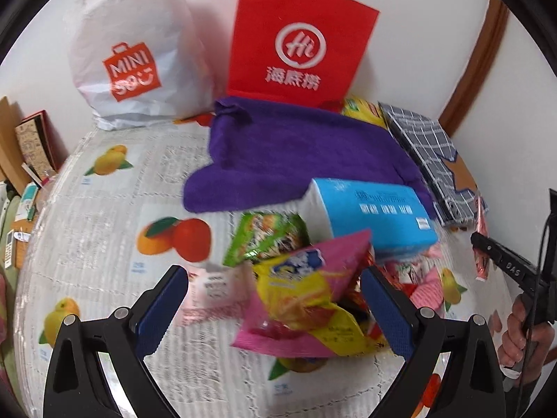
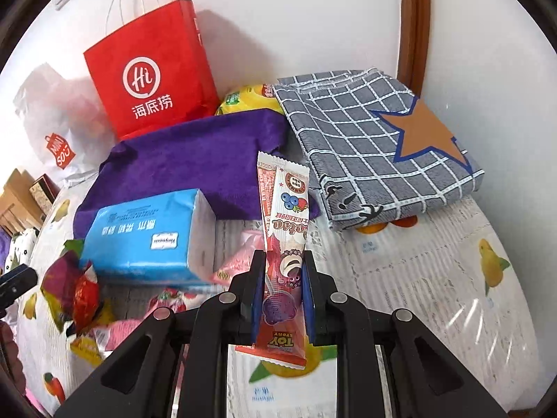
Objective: Organize snacks
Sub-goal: 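Lift the ice-pop packet with the right gripper while the left gripper grasps the yellow-pink chip bag, then carry both packets over the purple towel with both grippers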
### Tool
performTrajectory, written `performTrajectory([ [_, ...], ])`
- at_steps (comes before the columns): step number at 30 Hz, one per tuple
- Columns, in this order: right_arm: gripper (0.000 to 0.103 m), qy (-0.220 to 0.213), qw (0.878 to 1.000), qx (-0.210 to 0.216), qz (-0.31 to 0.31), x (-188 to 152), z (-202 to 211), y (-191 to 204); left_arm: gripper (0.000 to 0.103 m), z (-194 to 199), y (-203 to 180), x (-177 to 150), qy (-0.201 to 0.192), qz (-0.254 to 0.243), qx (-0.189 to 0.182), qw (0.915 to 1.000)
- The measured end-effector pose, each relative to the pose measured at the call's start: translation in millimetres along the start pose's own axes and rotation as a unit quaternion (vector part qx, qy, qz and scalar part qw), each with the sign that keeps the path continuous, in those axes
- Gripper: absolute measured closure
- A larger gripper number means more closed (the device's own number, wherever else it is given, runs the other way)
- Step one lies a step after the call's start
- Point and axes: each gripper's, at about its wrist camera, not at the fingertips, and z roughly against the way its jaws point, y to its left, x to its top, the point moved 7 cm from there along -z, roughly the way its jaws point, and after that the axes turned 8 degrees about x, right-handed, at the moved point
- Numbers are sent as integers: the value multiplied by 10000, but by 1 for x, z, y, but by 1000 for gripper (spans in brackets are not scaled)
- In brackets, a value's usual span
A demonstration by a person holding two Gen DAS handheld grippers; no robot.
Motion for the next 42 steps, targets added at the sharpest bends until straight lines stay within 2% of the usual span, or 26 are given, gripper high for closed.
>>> performTrajectory([
  [6, 84, 53, 10000, -13, 11, -12, 9, -7, 4, -16, -10, -11, 272, 4, -112, 9996],
  [11, 83, 129, 9999, -3, -10, -20, 9, -13, 11, -26, -18, -17, 448, -47, -152, 9989],
  [14, 84, 142, 9999, 15, -26, -23, 9, -15, 25, -30, -21, -19, 546, -116, -107, 9984],
  [15, 84, 142, 9999, 19, -39, -23, 9, -16, 35, -30, -23, -21, 570, -117, -147, 9982],
  [21, 84, 77, 9999, 85, -45, -23, 14, -15, 48, -23, -21, -20, 555, -108, -193, 9982],
  [34, 83, -134, 9991, 342, 228, -20, 44, 14, 50, 24, -23, -16, 119, -129, -297, 9994],
  [42, 84, -204, 9973, 571, 413, -19, 62, 41, 50, 49, -38, -8, -142, -259, -370, 9989],
])
